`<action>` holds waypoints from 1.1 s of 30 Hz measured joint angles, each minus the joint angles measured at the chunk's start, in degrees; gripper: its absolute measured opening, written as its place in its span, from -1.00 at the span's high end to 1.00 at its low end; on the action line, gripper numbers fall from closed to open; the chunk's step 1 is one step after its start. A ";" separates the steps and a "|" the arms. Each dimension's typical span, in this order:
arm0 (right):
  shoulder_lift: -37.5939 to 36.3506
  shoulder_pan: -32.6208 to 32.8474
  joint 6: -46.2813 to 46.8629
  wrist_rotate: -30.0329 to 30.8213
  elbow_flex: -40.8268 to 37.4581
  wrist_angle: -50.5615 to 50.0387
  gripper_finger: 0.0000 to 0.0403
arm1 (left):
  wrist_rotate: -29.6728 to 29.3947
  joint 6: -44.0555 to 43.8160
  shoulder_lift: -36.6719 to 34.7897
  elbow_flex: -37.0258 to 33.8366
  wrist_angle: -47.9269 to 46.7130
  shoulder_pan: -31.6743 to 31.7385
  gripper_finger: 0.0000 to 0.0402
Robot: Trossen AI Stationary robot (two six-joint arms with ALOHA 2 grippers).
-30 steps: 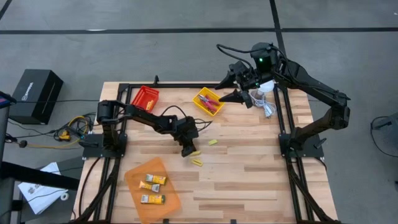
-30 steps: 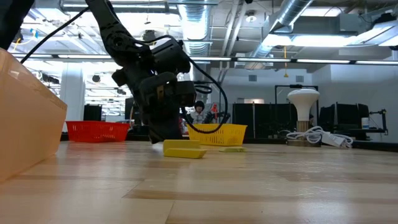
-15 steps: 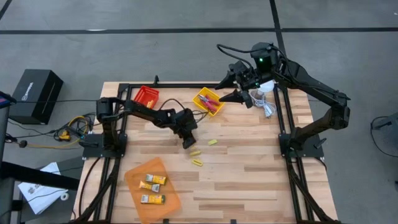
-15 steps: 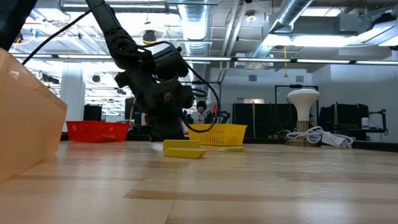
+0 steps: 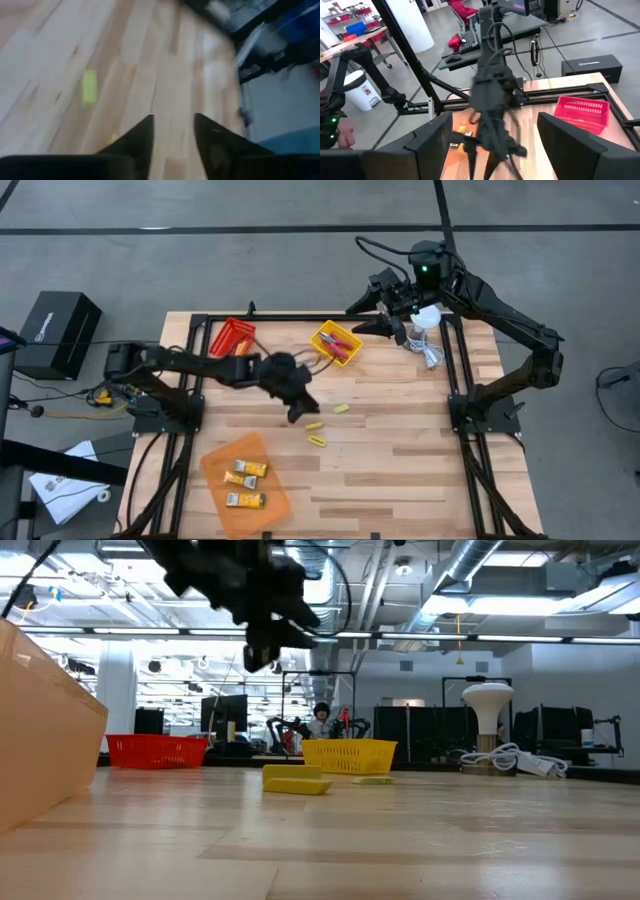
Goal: Pick & Place School Supplies
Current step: Put the yellow eraser into the red bin
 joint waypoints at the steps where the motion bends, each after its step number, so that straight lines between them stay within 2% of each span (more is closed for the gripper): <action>1: 0.00 -0.16 0.02 -0.04 0.00 0.17 -0.40 | -2.57 -0.21 -0.52 -0.13 -1.51 -1.56 0.25; 5: 0.00 -0.07 0.46 -0.02 0.00 0.97 -0.40 | -12.00 0.50 -0.42 -0.08 -4.99 -6.48 -0.10; 9: 0.00 -0.05 1.60 -0.02 0.00 1.61 -0.40 | -16.92 1.42 1.62 -0.14 -7.45 -9.36 -0.24; 19: 0.00 0.37 2.47 0.09 0.00 2.32 -0.40 | -16.36 3.64 11.50 4.66 -8.74 -10.41 -0.10; 24: 0.00 0.41 2.56 0.09 0.00 2.14 -0.40 | -14.85 3.72 16.74 6.60 -9.45 -10.15 -0.11; 33: 0.00 0.52 1.79 -0.04 0.00 1.89 -0.40 | -15.30 3.76 19.08 6.82 -10.85 -9.61 -0.14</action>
